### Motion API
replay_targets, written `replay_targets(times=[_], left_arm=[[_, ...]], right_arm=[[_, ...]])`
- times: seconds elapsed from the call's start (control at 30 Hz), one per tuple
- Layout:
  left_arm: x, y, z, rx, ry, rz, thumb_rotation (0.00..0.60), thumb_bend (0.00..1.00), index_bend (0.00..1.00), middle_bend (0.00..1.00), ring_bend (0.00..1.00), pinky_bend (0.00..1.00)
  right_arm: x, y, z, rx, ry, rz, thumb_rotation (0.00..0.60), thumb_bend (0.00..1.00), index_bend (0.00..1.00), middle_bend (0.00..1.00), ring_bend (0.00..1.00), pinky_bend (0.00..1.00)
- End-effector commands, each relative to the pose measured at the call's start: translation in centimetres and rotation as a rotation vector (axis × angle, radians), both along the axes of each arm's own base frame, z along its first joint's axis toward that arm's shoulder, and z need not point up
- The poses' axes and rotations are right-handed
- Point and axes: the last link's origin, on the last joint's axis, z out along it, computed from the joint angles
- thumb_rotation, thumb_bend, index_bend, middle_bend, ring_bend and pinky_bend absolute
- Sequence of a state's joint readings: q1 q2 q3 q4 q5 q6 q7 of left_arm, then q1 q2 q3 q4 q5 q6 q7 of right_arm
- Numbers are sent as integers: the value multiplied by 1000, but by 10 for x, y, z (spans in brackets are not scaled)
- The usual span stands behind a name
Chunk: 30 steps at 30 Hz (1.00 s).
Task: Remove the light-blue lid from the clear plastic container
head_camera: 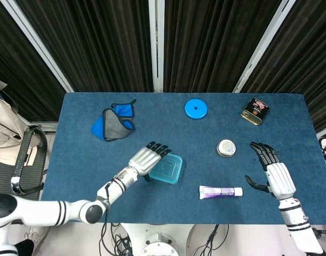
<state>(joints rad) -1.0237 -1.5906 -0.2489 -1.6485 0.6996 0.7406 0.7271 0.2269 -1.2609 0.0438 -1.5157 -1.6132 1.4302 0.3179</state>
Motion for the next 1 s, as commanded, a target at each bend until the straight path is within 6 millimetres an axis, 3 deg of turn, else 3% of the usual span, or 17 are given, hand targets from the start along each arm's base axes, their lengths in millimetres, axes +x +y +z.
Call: replay_targets(times=[0.03, 0.4, 0.53, 0.73, 1.0], left_arm=[[8, 7, -7, 6, 34, 18, 600, 0, 0, 0, 0, 49], [12, 12, -14, -34, 34, 72, 600, 0, 0, 0, 0, 56], [11, 15, -18, -35, 25, 103, 600, 0, 49, 57, 7, 109], [10, 17, -21, -25, -21, 139, 600, 0, 205, 206, 146, 243], [11, 16, -25, -20, -24, 139, 600, 0, 251, 260, 199, 288]], right_arm=[[1, -1, -1, 5, 1, 7, 600, 207, 0, 62, 0, 0], [3, 0, -7, 19, 5, 20, 600, 203, 0, 61, 0, 0], [8, 0, -15, 53, -7, 44, 600, 206, 0, 61, 0, 0], [29, -3, -43, 111, -42, 132, 600, 207, 0, 42, 0, 0], [57, -15, -97, 149, -18, 233, 600, 159, 0, 0, 0, 0]])
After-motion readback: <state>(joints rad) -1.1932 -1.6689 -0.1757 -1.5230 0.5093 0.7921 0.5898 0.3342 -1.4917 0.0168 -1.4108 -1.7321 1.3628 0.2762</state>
